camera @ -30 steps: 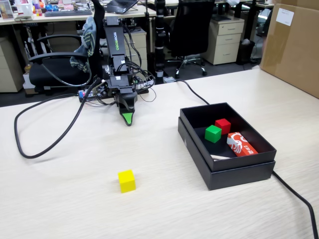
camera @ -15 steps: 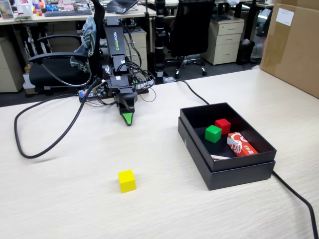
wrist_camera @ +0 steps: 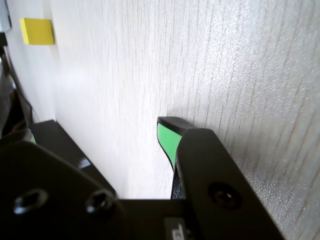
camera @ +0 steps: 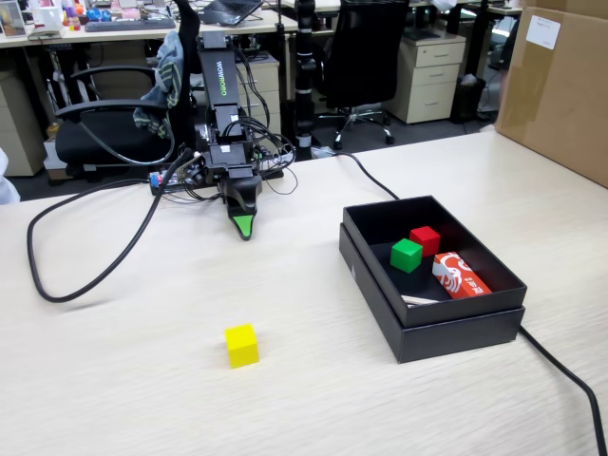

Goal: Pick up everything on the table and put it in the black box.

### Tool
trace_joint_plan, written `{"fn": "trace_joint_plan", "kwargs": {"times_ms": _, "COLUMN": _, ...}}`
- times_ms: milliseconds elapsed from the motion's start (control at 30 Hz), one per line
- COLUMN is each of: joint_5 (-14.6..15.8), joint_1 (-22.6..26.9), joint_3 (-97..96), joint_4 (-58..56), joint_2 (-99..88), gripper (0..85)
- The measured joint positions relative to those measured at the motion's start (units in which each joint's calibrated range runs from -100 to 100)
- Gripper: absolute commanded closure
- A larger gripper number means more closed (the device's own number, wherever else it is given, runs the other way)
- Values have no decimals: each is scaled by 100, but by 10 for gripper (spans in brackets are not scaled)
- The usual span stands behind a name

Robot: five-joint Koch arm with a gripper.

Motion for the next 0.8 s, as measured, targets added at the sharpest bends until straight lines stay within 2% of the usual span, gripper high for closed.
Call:
{"fn": "trace_joint_plan", "kwargs": {"times_ms": 100, "joint_5": 5, "joint_1": -5, "joint_3": 155, "joint_4": -209, "joint_2": 0, "gripper": 376}}
{"fn": "trace_joint_plan", "kwargs": {"times_ms": 433, "joint_5": 29, "joint_1": -142, "joint_3": 2684, "joint_4": -3376, "joint_2": 608, "gripper": 379}}
{"fn": "trace_joint_plan", "kwargs": {"times_ms": 533, "joint_5": 39, "joint_1": -142, "joint_3": 4272, "joint_4": -4127, "joint_2": 1631, "gripper": 380}}
{"fn": "trace_joint_plan", "kwargs": {"times_ms": 600, "joint_5": 54, "joint_1": -132, "joint_3": 4683, "joint_4": -4305, "joint_2": 1981, "gripper": 380}}
{"fn": "trace_joint_plan", "kwargs": {"times_ms": 800, "joint_5": 107, "joint_1": -210, "joint_3": 7047, "joint_4": -4739, "joint_2": 4544, "gripper": 382}}
